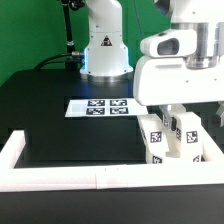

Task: Assemble stool

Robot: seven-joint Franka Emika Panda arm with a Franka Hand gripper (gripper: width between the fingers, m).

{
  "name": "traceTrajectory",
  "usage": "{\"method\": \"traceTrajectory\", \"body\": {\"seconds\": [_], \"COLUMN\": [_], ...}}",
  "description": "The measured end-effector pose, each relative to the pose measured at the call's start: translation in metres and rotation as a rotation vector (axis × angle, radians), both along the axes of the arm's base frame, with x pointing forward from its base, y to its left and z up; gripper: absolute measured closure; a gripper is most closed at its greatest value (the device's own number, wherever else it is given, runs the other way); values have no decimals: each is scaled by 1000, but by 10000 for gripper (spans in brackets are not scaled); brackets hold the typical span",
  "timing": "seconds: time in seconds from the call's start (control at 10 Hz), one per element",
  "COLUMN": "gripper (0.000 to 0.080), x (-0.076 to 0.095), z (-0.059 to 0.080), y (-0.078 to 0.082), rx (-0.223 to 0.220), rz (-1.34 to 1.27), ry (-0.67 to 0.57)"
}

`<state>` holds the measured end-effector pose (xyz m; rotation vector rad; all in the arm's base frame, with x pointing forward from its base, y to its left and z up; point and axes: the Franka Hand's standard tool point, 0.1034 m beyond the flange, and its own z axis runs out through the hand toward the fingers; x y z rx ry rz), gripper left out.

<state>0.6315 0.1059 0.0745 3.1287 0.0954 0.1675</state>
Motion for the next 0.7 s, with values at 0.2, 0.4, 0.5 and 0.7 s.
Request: {"method": "traceTrajectory", "body": {"seconds": [0.2, 0.4, 0.5, 0.7], "gripper": [150, 150, 150, 387], "x": [-10, -9, -9, -9], "z": [-15, -16, -17, -17], "y": [11, 11, 10, 9], "rx": [-6, -12, -10, -8], "rz": [-29, -31, -52, -68], "ry": [4, -1, -1, -1]}}
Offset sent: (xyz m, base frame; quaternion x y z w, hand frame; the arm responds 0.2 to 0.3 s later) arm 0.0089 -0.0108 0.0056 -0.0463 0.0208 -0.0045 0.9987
